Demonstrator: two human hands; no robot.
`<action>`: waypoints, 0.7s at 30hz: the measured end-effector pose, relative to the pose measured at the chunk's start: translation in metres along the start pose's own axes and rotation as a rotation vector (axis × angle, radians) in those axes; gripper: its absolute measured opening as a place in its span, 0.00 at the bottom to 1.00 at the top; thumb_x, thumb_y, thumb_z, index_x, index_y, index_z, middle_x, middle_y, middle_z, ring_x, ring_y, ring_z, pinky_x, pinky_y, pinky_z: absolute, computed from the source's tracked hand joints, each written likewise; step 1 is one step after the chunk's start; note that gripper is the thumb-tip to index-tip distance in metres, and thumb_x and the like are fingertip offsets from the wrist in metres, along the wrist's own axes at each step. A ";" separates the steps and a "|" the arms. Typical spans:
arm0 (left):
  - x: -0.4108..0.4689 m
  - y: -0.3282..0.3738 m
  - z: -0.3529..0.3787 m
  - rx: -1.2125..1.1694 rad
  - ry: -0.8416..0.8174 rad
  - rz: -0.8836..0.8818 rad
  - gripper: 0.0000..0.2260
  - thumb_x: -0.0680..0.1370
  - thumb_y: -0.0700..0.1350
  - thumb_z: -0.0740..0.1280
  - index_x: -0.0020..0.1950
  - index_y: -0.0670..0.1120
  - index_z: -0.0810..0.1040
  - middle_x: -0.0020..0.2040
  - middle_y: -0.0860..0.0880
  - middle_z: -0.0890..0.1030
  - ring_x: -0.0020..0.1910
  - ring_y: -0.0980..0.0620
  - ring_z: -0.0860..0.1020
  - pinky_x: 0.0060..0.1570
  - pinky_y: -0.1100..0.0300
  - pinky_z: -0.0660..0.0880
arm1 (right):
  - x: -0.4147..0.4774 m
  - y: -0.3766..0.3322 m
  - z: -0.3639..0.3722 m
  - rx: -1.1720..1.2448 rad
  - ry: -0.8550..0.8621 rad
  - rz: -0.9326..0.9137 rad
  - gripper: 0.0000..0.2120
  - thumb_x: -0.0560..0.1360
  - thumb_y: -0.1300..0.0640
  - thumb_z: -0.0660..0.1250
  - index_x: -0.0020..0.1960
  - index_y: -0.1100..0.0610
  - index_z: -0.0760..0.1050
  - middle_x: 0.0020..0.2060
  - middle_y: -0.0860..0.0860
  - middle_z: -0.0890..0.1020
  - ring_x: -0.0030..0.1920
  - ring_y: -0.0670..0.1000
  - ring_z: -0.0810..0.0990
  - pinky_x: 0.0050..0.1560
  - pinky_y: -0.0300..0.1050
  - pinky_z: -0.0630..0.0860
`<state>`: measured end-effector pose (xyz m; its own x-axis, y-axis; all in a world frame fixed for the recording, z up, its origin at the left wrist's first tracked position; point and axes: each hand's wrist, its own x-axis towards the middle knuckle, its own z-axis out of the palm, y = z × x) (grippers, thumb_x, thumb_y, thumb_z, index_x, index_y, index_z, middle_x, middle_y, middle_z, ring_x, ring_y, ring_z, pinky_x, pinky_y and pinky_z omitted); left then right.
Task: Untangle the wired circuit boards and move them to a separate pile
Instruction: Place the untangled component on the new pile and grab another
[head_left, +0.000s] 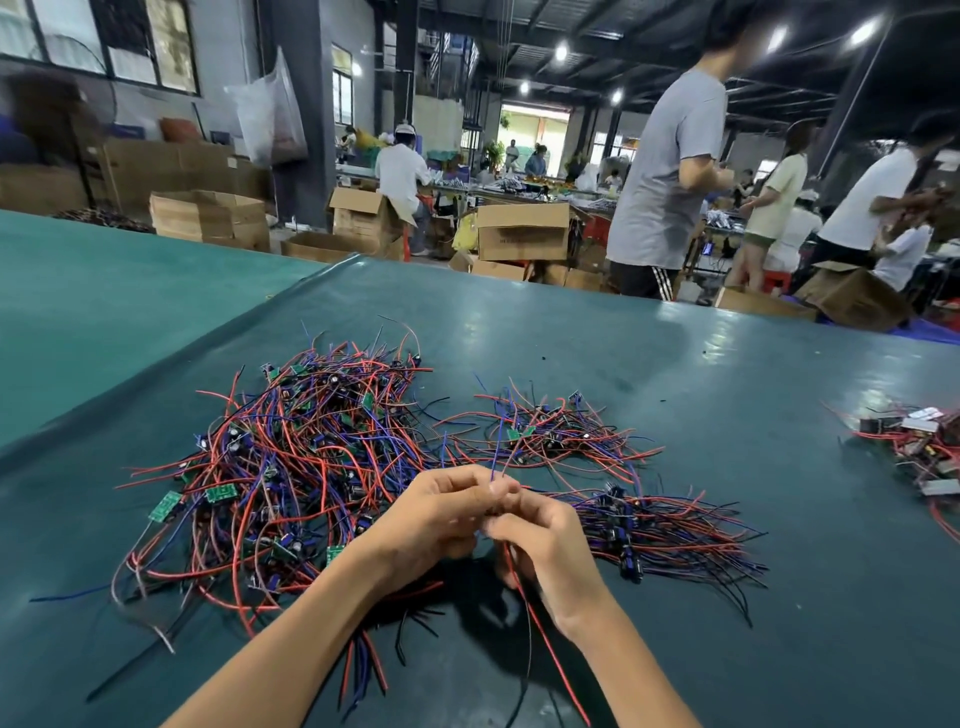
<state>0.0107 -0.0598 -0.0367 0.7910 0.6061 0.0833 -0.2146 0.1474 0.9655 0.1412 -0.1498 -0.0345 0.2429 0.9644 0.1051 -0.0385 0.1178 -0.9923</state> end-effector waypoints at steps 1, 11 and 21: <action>0.000 0.001 0.000 -0.023 0.011 0.004 0.12 0.74 0.52 0.75 0.47 0.44 0.80 0.35 0.47 0.64 0.28 0.56 0.57 0.24 0.67 0.57 | 0.000 -0.001 -0.001 0.017 0.001 -0.013 0.02 0.67 0.59 0.71 0.38 0.58 0.81 0.28 0.53 0.77 0.29 0.50 0.73 0.32 0.41 0.72; 0.004 -0.005 -0.002 0.044 0.170 0.131 0.11 0.76 0.50 0.75 0.38 0.46 0.81 0.32 0.45 0.71 0.27 0.53 0.61 0.26 0.63 0.55 | 0.002 0.001 -0.001 -0.030 0.081 0.001 0.09 0.77 0.62 0.69 0.40 0.64 0.80 0.31 0.58 0.78 0.27 0.53 0.74 0.32 0.46 0.67; 0.003 -0.005 -0.001 0.082 0.102 0.115 0.19 0.75 0.55 0.74 0.52 0.38 0.84 0.36 0.41 0.75 0.32 0.47 0.67 0.26 0.63 0.58 | 0.000 -0.001 0.002 -0.111 0.082 -0.095 0.12 0.72 0.55 0.66 0.35 0.63 0.79 0.29 0.60 0.77 0.28 0.54 0.72 0.30 0.44 0.68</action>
<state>0.0137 -0.0578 -0.0418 0.7007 0.6921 0.1734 -0.2499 0.0104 0.9682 0.1389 -0.1498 -0.0332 0.3187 0.9269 0.1980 0.0944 0.1768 -0.9797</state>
